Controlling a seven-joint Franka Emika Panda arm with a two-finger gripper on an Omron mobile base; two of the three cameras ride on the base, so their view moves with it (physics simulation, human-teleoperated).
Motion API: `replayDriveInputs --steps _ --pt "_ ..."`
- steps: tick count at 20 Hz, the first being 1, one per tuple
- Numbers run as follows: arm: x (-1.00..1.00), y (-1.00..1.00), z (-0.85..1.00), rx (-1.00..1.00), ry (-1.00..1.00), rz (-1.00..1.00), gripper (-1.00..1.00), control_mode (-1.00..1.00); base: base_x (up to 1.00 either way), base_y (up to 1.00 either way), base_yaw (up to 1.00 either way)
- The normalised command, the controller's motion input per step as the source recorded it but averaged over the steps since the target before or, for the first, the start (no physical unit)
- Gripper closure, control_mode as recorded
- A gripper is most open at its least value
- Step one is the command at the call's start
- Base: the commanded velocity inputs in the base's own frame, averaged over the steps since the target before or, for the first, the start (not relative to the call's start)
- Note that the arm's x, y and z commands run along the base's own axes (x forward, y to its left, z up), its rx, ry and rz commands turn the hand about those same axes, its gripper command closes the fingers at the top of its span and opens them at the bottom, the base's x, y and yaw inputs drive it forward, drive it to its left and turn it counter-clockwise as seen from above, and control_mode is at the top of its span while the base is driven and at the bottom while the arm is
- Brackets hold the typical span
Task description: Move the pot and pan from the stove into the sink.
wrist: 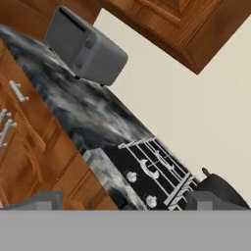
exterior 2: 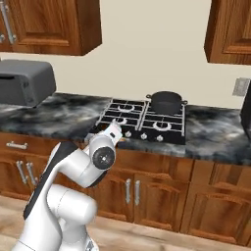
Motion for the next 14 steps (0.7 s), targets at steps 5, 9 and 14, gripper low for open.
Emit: replayDriveInputs --steps 5,9,14 --pt "0.0 0.0 0.0 0.0 0.0 0.0 -1.0 1.0 0.87 -0.42 0.09" --pt "0.0 0.0 0.0 0.0 0.0 0.0 -1.0 1.0 0.65 -0.7 0.06" --pt "0.0 0.0 0.0 0.0 0.0 0.0 -1.0 1.0 0.51 -0.71 0.04"
